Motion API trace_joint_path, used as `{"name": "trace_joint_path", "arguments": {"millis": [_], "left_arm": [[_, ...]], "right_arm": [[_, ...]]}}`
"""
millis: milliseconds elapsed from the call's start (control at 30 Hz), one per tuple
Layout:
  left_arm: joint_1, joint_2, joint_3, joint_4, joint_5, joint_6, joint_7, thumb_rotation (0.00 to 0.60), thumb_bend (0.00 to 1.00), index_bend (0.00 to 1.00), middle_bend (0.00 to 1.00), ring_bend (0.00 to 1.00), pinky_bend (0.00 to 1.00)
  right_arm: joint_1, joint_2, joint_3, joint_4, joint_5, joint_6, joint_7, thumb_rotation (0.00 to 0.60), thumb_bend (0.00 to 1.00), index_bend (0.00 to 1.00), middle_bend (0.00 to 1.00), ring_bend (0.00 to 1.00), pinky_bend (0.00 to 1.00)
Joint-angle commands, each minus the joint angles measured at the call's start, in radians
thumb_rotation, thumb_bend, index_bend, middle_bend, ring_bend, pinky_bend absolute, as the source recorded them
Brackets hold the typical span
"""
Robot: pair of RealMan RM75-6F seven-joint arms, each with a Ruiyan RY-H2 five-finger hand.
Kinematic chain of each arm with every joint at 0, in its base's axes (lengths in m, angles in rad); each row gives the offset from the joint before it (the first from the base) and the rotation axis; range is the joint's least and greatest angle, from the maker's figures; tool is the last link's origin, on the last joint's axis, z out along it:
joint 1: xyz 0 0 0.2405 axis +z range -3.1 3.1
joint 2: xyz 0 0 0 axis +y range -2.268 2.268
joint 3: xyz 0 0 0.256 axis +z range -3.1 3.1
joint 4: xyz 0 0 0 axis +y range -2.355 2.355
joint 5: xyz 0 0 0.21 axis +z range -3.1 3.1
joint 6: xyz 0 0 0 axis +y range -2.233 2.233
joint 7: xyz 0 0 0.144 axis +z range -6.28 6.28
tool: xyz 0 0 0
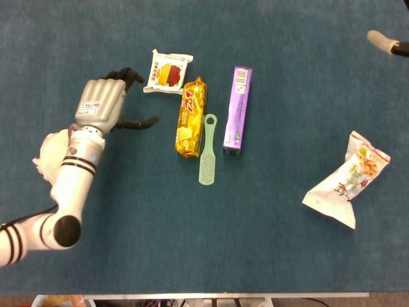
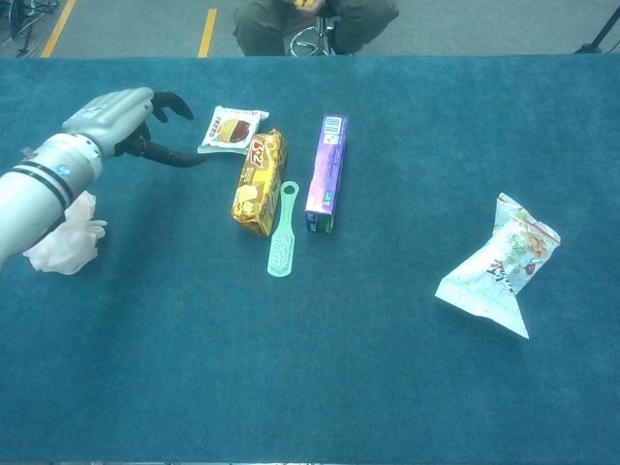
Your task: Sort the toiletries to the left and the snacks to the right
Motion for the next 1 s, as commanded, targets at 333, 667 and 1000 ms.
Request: {"name": "trace_joint_path", "arguments": {"millis": [333, 667, 1000], "left_arm": [[-0.061, -0.117, -0.014, -0.024, -0.126, 0.132, 0.204, 0.253, 0.11, 0.26, 0.23, 0.25, 0.4], [-0.085, -0.235, 0.005, -0.029, -0.091, 0.235, 0.316, 0.257, 0.11, 0.26, 0.23, 0.25, 0.42], [-0.122, -0.346, -0.015, 0.101, -0.128, 0.185, 0.343, 0.294, 0.11, 0.27, 0.24, 0.26, 0.42]], "right_arm": [[-0.006, 0.007, 0.023, 0.026, 0.041, -0.003, 0.029, 0.6, 0.0, 0.1, 0.19, 0.12, 0.29], [-0.022, 0.003, 0.024, 0.058, 0.055, 0.011, 0.067, 0.6, 0.0, 0.1, 0.19, 0.12, 0.29], [-0.065, 0.006, 0.012, 0.108, 0.063, 0.044, 0.122, 0.6, 0.0, 0.1, 0.19, 0.12, 0.29]]}}
